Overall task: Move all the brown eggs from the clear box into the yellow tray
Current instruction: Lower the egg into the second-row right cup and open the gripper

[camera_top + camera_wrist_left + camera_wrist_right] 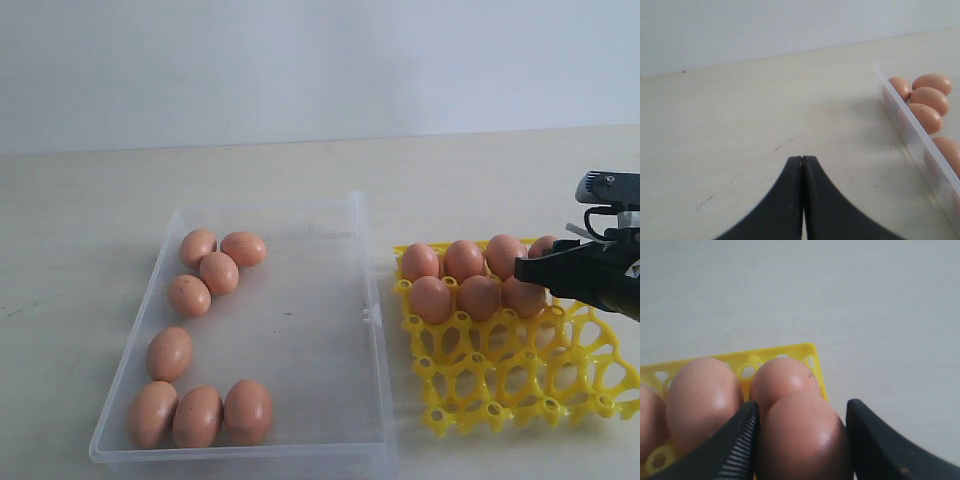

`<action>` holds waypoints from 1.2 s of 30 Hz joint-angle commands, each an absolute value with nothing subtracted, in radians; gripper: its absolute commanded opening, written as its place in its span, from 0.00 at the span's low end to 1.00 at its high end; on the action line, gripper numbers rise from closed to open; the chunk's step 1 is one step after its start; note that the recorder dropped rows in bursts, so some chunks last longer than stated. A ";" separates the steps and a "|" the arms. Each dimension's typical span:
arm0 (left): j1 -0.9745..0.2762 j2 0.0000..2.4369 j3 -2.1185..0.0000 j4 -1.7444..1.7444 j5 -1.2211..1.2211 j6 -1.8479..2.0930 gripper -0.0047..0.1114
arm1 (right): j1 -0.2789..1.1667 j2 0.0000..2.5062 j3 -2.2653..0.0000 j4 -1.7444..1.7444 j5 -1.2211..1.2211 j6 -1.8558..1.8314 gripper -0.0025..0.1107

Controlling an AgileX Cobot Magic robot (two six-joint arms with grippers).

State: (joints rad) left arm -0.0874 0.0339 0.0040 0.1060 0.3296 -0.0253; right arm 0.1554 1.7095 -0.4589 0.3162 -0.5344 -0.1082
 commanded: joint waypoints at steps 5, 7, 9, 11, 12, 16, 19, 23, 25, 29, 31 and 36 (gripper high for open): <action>-0.091 0.035 0.000 0.105 0.316 -0.030 0.04 | 0.151 1.710 -0.456 0.289 -0.549 -0.103 0.22; -0.091 0.035 0.000 0.105 0.316 -0.030 0.04 | 0.151 1.710 -0.456 0.289 -0.549 -0.101 0.36; -0.091 0.035 0.000 0.105 0.316 -0.030 0.04 | 0.151 1.710 -0.456 0.289 -0.549 -0.083 0.40; -0.091 0.035 0.000 0.105 0.316 -0.030 0.04 | 0.151 1.710 -0.456 0.289 -0.549 -0.083 0.40; -0.091 0.035 0.000 0.105 0.316 -0.030 0.04 | 0.151 1.710 -0.456 0.289 -0.549 -0.083 0.40; -0.091 0.035 0.000 0.105 0.316 -0.030 0.04 | 0.151 1.710 -0.456 0.289 -0.549 -0.083 0.40; -0.091 0.035 0.000 0.105 0.316 -0.030 0.04 | 0.151 1.710 -0.456 0.289 -0.549 -0.083 0.40; -0.091 0.035 0.000 0.105 0.316 -0.030 0.04 | 0.151 1.710 -0.456 0.289 -0.549 -0.083 0.45; -0.091 0.035 0.000 0.105 0.316 -0.030 0.04 | 0.151 1.710 -0.456 0.289 -0.549 -0.083 0.49; -0.091 0.035 0.000 0.105 0.316 -0.030 0.04 | 0.151 1.710 -0.456 0.289 -0.549 -0.083 0.52; -0.091 0.035 0.000 0.105 0.316 -0.030 0.04 | 0.151 1.710 -0.456 0.289 -0.549 -0.083 0.52; -0.091 0.035 0.000 0.105 0.316 -0.030 0.04 | 0.151 1.710 -0.456 0.289 -0.549 -0.078 0.52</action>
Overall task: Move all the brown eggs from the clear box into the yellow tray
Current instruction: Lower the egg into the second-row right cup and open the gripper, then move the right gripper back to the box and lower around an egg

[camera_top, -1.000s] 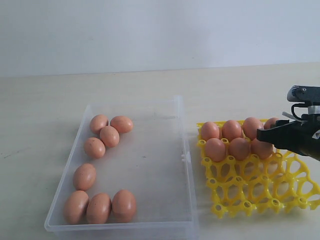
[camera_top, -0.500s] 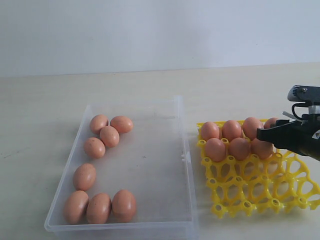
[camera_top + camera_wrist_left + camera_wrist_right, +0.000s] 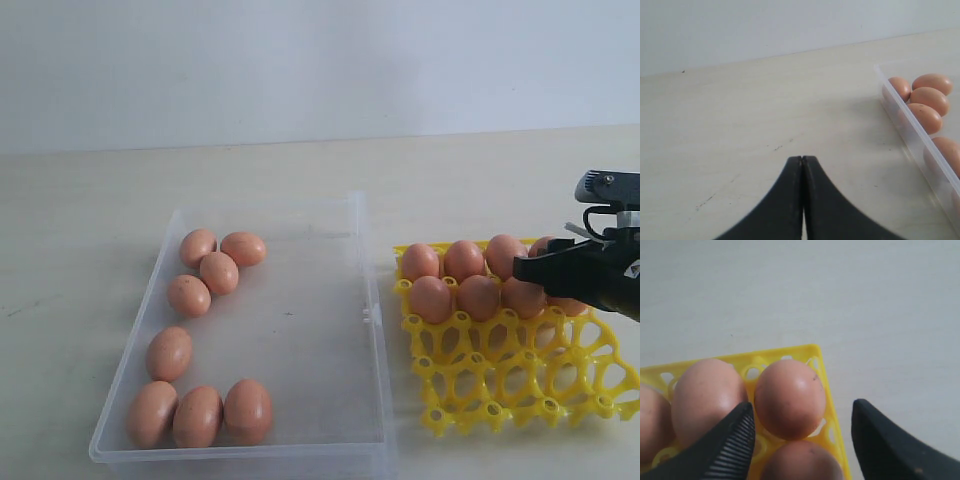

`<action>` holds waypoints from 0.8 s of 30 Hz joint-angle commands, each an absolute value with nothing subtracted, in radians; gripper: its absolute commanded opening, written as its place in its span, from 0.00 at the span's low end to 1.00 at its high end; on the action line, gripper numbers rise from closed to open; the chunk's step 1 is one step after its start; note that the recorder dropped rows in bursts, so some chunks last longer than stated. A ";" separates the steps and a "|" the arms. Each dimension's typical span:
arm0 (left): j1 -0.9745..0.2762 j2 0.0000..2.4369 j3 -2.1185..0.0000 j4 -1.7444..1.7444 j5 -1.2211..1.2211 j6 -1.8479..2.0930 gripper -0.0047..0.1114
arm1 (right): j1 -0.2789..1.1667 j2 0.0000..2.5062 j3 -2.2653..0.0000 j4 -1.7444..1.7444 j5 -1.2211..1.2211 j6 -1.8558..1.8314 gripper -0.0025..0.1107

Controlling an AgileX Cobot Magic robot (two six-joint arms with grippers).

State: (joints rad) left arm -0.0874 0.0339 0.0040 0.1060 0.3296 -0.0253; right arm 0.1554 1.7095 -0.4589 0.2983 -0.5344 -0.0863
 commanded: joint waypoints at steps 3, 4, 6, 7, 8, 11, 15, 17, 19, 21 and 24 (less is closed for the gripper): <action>-0.091 0.035 0.000 0.105 0.316 -0.030 0.04 | 0.151 1.710 -0.456 0.289 -0.549 -0.078 0.52; -0.091 0.035 0.000 0.105 0.316 -0.030 0.04 | 0.151 1.710 -0.456 0.289 -0.549 -0.076 0.52; -0.091 0.035 0.000 0.105 0.316 -0.030 0.04 | 0.151 1.699 -0.456 0.289 -0.533 -0.062 0.52; -0.091 0.035 0.000 0.105 0.316 -0.030 0.04 | 0.151 1.685 -0.456 0.289 -0.523 -0.056 0.52; -0.091 0.035 0.000 0.105 0.316 -0.030 0.04 | 0.151 1.670 -0.458 0.289 -0.511 -0.051 0.52; -0.091 0.035 0.000 0.105 0.316 -0.030 0.04 | 0.151 1.588 -0.458 0.296 -0.493 -0.051 0.52; -0.091 0.035 0.000 0.105 0.316 -0.030 0.04 | 0.151 1.453 -0.502 0.302 -0.370 -0.051 0.50; -0.091 0.035 0.000 0.105 0.316 -0.030 0.04 | 0.157 1.407 -0.544 0.296 -0.257 -0.051 0.48; -0.091 0.035 0.000 0.105 0.316 -0.030 0.04 | 0.177 1.372 -0.591 0.281 -0.148 -0.065 0.47; -0.091 0.035 0.000 0.105 0.316 -0.030 0.04 | 0.207 1.356 -0.634 0.281 -0.055 -0.103 0.45; -0.091 0.035 0.000 0.105 0.316 -0.030 0.04 | 0.268 1.353 -0.703 0.281 0.102 -0.158 0.41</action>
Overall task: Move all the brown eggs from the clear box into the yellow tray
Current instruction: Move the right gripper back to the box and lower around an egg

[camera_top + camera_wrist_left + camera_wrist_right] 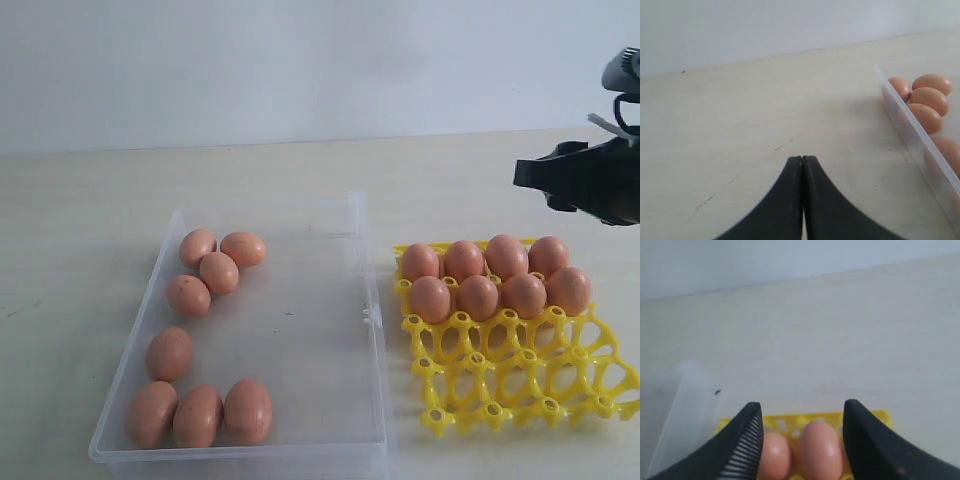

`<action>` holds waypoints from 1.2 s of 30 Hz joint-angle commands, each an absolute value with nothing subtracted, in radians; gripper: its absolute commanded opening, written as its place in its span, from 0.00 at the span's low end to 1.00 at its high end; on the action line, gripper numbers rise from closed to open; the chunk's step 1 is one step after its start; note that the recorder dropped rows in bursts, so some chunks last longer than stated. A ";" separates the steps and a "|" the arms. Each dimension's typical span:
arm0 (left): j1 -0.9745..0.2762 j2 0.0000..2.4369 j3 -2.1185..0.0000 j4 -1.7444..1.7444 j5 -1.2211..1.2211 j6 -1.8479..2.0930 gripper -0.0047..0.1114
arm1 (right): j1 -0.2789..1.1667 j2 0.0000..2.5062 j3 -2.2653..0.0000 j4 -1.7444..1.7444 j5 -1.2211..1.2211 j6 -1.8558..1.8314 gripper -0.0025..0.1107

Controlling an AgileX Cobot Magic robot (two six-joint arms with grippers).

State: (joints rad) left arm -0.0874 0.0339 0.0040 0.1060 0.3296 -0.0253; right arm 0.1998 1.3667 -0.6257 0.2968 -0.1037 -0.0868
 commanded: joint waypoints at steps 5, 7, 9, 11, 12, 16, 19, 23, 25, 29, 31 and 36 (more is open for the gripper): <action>-0.091 0.035 0.000 0.105 0.316 -0.030 0.04 | 0.394 1.373 -0.816 0.332 0.270 -0.239 0.25; -0.091 0.035 0.000 0.105 0.316 -0.030 0.04 | 0.452 1.392 -0.861 0.365 0.299 -0.269 0.17; -0.091 0.035 0.000 0.105 0.316 -0.030 0.04 | 0.502 1.417 -0.907 0.391 0.321 -0.319 0.10; -0.091 0.035 0.000 0.105 0.316 -0.030 0.04 | 0.555 1.455 -0.960 0.393 0.365 -0.332 0.03; -0.091 0.035 0.000 0.105 0.316 -0.030 0.04 | 0.574 1.479 -0.983 0.393 0.392 -0.333 0.02; -0.091 0.035 0.000 0.105 0.316 -0.030 0.04 | 0.645 1.602 -1.114 0.393 0.568 -0.375 0.02; -0.091 0.035 0.000 0.105 0.316 -0.030 0.04 | 0.691 1.754 -1.285 0.393 0.794 -0.385 0.02; -0.091 0.035 0.000 0.105 0.316 -0.030 0.04 | 0.735 1.923 -1.482 0.391 0.903 -0.385 0.04; -0.091 0.035 0.000 0.105 0.316 -0.030 0.04 | 0.746 1.969 -1.548 0.377 0.910 -0.385 0.08; -0.091 0.035 0.000 0.105 0.316 -0.030 0.04 | 0.756 2.122 -1.738 0.258 0.914 -0.372 0.24; -0.091 0.035 0.000 0.105 0.316 -0.030 0.04 | 0.756 2.177 -1.819 0.252 0.922 -0.370 0.36; -0.091 0.035 0.000 0.105 0.316 -0.030 0.04 | 0.756 2.305 -2.014 0.246 0.974 -0.326 0.51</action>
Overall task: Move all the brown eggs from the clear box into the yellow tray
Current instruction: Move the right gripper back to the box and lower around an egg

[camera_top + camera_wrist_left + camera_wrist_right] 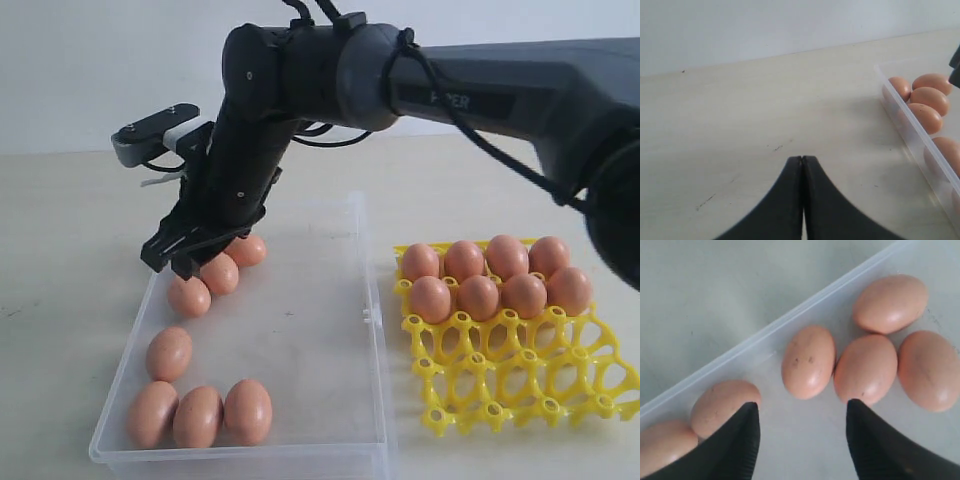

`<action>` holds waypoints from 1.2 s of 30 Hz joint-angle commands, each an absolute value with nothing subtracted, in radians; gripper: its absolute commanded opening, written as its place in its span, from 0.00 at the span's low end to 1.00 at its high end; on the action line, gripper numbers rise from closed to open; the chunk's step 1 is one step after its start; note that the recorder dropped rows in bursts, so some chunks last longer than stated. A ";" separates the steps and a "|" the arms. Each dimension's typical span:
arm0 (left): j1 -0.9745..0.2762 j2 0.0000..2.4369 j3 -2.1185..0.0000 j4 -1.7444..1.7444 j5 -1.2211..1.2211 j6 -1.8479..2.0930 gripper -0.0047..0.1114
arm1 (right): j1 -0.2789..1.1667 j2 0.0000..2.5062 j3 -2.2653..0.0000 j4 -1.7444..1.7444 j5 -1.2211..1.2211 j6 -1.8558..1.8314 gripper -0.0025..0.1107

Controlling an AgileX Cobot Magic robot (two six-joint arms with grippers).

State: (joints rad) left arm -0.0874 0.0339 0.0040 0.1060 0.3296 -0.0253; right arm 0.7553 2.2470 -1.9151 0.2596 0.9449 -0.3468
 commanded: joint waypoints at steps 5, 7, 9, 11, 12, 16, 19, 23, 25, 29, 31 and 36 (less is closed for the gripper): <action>-0.091 0.035 0.000 0.105 0.316 -0.030 0.04 | 0.756 2.383 -2.132 0.226 1.038 -0.294 0.51; -0.091 0.035 0.000 0.105 0.316 -0.030 0.04 | 0.756 2.396 -2.149 0.228 1.041 -0.276 0.51; -0.091 0.035 0.000 0.105 0.316 -0.030 0.04 | 0.756 2.408 -2.162 0.233 1.043 -0.276 0.51; -0.091 0.035 0.000 0.105 0.316 -0.030 0.04 | 0.756 2.419 -2.162 0.234 1.041 -0.276 0.51; -0.091 0.035 0.000 0.105 0.316 -0.030 0.04 | 0.756 2.423 -2.162 0.234 1.038 -0.276 0.51; -0.091 0.035 0.000 0.105 0.316 -0.030 0.04 | 0.756 2.437 -2.162 0.240 0.998 -0.278 0.51; -0.091 0.035 0.000 0.105 0.316 -0.030 0.04 | 0.765 2.440 -2.162 0.248 0.971 -0.291 0.51; -0.091 0.035 0.000 0.105 0.316 -0.030 0.04 | 0.773 2.440 -2.162 0.252 0.938 -0.296 0.51; -0.091 0.035 0.000 0.105 0.316 -0.030 0.04 | 0.780 2.442 -2.162 0.252 0.936 -0.299 0.51; -0.091 0.035 0.000 0.105 0.316 -0.030 0.04 | 0.784 2.455 -2.162 0.255 0.943 -0.312 0.51; -0.091 0.035 0.000 0.105 0.316 -0.030 0.04 | 0.786 2.460 -2.162 0.251 0.943 -0.312 0.51; -0.091 0.035 0.000 0.105 0.316 -0.030 0.04 | 0.786 2.461 -2.162 0.232 0.951 -0.314 0.51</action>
State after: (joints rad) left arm -0.0874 0.0339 0.0040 0.1060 0.3296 -0.0253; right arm 0.7831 2.4580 -2.1530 0.2445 0.9496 -0.3037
